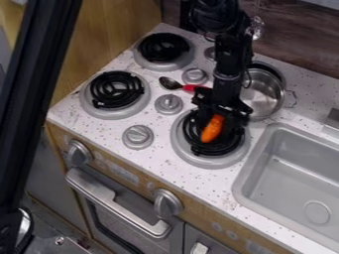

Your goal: Place the orange object on top of bottom left burner

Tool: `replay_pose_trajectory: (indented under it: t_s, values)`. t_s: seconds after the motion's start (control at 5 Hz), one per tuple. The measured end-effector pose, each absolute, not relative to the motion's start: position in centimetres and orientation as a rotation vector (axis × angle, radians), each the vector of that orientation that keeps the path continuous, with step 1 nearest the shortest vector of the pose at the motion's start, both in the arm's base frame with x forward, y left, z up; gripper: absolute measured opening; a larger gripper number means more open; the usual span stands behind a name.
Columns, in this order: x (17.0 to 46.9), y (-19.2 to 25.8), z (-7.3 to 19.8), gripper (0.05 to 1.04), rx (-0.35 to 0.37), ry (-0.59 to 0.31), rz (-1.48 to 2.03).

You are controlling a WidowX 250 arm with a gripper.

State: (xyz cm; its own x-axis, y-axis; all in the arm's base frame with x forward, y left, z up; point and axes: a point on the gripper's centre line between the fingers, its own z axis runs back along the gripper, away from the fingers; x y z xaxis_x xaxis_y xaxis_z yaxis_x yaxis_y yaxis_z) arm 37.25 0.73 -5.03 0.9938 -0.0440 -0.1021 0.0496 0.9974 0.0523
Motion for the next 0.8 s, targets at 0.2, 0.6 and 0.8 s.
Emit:
replay_pose_trajectory:
  t_s: [0.2,0.6,0.8]
  values:
    - [37.0,2.6,-2.1,0.576,0.089,0.064,-0.017]
    - [36.5,11.2,-0.7,0.576,0.099,0.027,0.11]
    - [36.1,13.5,-2.1,0.576,0.098,0.052,0.14]
